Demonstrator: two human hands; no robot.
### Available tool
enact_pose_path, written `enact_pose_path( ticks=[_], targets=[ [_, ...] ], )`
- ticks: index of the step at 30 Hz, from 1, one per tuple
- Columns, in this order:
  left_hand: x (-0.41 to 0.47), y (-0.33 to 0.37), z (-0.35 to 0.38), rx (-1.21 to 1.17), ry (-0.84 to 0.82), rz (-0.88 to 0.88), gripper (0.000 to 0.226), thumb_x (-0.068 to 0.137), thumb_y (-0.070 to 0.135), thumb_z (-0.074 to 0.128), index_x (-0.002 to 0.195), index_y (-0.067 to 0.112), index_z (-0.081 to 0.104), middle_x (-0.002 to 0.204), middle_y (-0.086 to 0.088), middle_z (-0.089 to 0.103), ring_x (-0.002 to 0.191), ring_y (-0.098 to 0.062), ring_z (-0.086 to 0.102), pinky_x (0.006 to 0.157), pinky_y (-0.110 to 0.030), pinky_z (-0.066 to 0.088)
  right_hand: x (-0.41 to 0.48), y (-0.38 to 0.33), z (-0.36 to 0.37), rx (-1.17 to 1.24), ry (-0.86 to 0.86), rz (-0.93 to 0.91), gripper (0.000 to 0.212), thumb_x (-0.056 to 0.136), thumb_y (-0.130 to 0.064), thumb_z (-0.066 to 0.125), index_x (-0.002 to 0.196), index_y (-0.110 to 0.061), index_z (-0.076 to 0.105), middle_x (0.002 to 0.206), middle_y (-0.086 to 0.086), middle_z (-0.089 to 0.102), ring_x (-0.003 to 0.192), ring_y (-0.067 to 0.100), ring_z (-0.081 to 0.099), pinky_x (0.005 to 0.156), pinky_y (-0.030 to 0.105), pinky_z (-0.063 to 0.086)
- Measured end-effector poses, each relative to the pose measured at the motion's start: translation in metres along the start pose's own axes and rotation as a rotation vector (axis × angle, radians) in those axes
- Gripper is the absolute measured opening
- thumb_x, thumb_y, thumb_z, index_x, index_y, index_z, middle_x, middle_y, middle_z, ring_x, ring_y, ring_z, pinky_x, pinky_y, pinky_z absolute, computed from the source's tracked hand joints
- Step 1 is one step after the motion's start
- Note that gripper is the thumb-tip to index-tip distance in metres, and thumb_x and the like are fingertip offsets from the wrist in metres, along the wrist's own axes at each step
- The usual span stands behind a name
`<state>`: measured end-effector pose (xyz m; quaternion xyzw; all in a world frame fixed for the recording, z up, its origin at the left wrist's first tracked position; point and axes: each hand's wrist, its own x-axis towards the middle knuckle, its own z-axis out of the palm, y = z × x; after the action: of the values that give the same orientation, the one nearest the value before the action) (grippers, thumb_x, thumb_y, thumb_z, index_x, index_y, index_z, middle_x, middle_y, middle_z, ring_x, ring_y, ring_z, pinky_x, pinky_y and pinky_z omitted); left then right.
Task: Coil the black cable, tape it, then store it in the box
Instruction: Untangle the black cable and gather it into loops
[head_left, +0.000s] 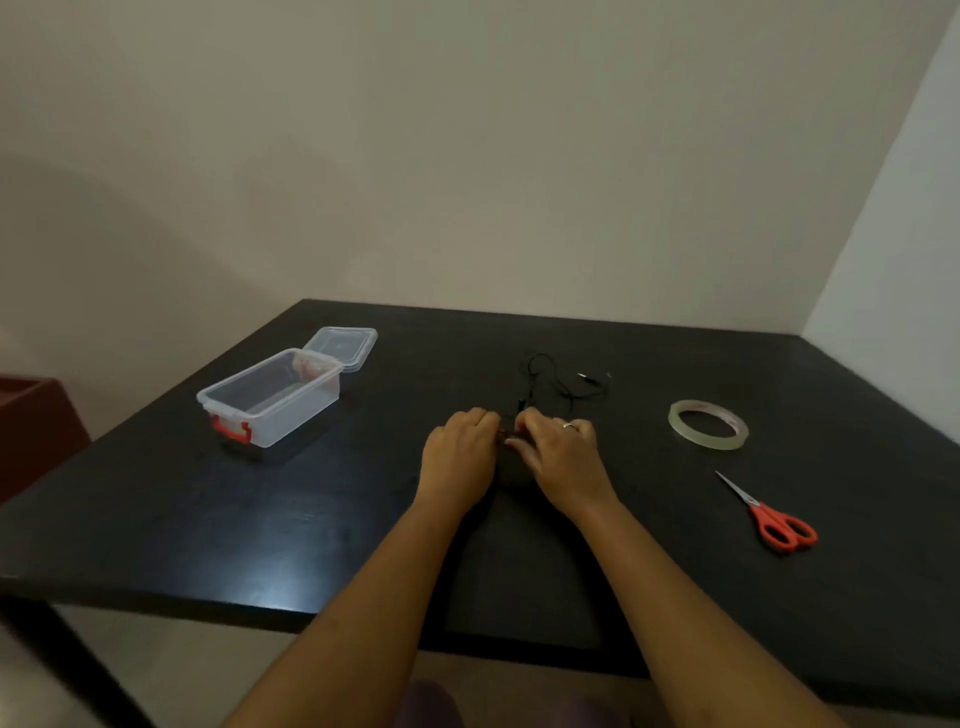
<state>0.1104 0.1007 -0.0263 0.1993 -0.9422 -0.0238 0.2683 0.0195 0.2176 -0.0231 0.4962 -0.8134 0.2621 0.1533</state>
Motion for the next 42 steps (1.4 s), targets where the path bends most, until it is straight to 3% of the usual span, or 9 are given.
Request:
enact_pose_path(
  ticks=[10, 14, 20, 24, 28, 31, 34, 37, 42],
  targets=[
    [-0.012, -0.035, -0.020, -0.342, 0.209, -0.542, 0.017, 0.098, 0.020, 0.039, 0.100, 0.010, 0.053, 0.098, -0.007, 0.052, 0.079, -0.019, 0.050, 0.066, -0.033, 0.040, -0.011, 0.020, -0.019, -0.200, 0.052, 0.320, 0.019, 0.099, -0.024, 0.039, 0.106, -0.023, 0.056, 0.072, -0.005, 0.059, 0.071, 0.016, 0.054, 0.087, 0.035, 0.032],
    [-0.003, -0.055, -0.034, -0.476, 0.276, -0.723, 0.025, 0.100, 0.023, 0.036, 0.104, 0.008, 0.055, 0.104, -0.011, 0.054, 0.082, -0.021, 0.049, 0.069, -0.035, 0.039, -0.006, 0.028, -0.022, -0.148, 0.018, 0.617, 0.029, 0.099, -0.021, 0.041, 0.122, -0.023, 0.056, 0.103, 0.003, 0.067, 0.099, 0.023, 0.060, 0.091, 0.039, 0.036],
    [0.020, -0.070, -0.029, -0.630, 0.109, -0.632, 0.032, 0.100, 0.034, 0.035, 0.099, 0.011, 0.057, 0.100, -0.011, 0.062, 0.091, -0.025, 0.058, 0.075, -0.036, 0.043, 0.002, 0.032, -0.017, -0.118, -0.105, 0.701, 0.067, 0.096, -0.027, 0.049, 0.152, -0.026, 0.013, 0.142, 0.007, 0.046, 0.131, 0.031, 0.041, 0.105, 0.048, 0.033],
    [0.031, -0.061, -0.022, -0.746, 0.046, -0.661, 0.032, 0.099, 0.043, 0.032, 0.094, 0.022, 0.056, 0.099, -0.003, 0.061, 0.091, -0.022, 0.058, 0.084, -0.040, 0.049, 0.007, 0.032, -0.016, -0.072, -0.148, 0.781, 0.088, 0.093, -0.026, 0.052, 0.150, -0.033, -0.015, 0.160, 0.014, 0.006, 0.139, 0.039, 0.026, 0.109, 0.052, 0.026],
    [0.043, -0.053, -0.019, -1.059, 0.183, -0.763, 0.029, 0.100, 0.038, 0.035, 0.091, 0.020, 0.057, 0.092, -0.006, 0.059, 0.076, -0.021, 0.062, 0.063, -0.032, 0.053, 0.017, 0.035, -0.011, 0.031, -0.089, 0.803, 0.092, 0.092, -0.019, 0.051, 0.147, -0.037, -0.021, 0.159, 0.017, -0.011, 0.139, 0.039, 0.027, 0.110, 0.052, 0.025],
    [0.053, -0.047, -0.022, -1.277, 0.339, -0.726, 0.025, 0.101, 0.030, 0.036, 0.088, 0.026, 0.057, 0.108, -0.002, 0.055, 0.099, -0.020, 0.057, 0.084, -0.038, 0.052, 0.024, 0.039, -0.010, 0.150, 0.011, 0.846, 0.088, 0.093, -0.014, 0.049, 0.150, -0.033, -0.015, 0.159, 0.015, -0.012, 0.136, 0.036, 0.034, 0.110, 0.050, 0.025],
    [0.063, -0.050, -0.014, -0.935, 0.302, -0.416, 0.033, 0.097, 0.043, 0.032, 0.106, 0.026, 0.058, 0.137, 0.000, 0.039, 0.130, -0.020, 0.035, 0.112, -0.050, 0.023, 0.031, 0.042, -0.009, 0.223, 0.131, 0.847, 0.083, 0.094, -0.011, 0.045, 0.150, -0.036, -0.012, 0.160, 0.016, -0.003, 0.128, 0.032, 0.046, 0.102, 0.048, 0.036],
    [0.066, -0.046, -0.008, -0.685, 0.233, -0.272, 0.064, 0.081, 0.069, 0.016, 0.112, 0.032, 0.059, 0.152, 0.005, 0.026, 0.144, -0.017, 0.007, 0.110, -0.053, -0.003, 0.036, 0.045, -0.007, 0.192, 0.186, 0.858, 0.072, 0.098, -0.019, 0.042, 0.151, -0.035, -0.003, 0.132, 0.016, 0.053, 0.095, 0.026, 0.062, 0.074, 0.040, 0.049],
    [0.056, -0.039, 0.000, -0.652, 0.099, -0.172, 0.079, 0.075, 0.078, 0.008, 0.111, 0.032, 0.061, 0.150, 0.006, 0.031, 0.144, -0.014, 0.010, 0.110, -0.056, 0.000, 0.034, 0.039, -0.002, 0.009, 0.089, 0.716, 0.029, 0.097, -0.028, 0.048, 0.126, -0.022, 0.052, 0.100, 0.005, 0.067, 0.086, 0.022, 0.064, 0.074, 0.035, 0.051]
  ],
)
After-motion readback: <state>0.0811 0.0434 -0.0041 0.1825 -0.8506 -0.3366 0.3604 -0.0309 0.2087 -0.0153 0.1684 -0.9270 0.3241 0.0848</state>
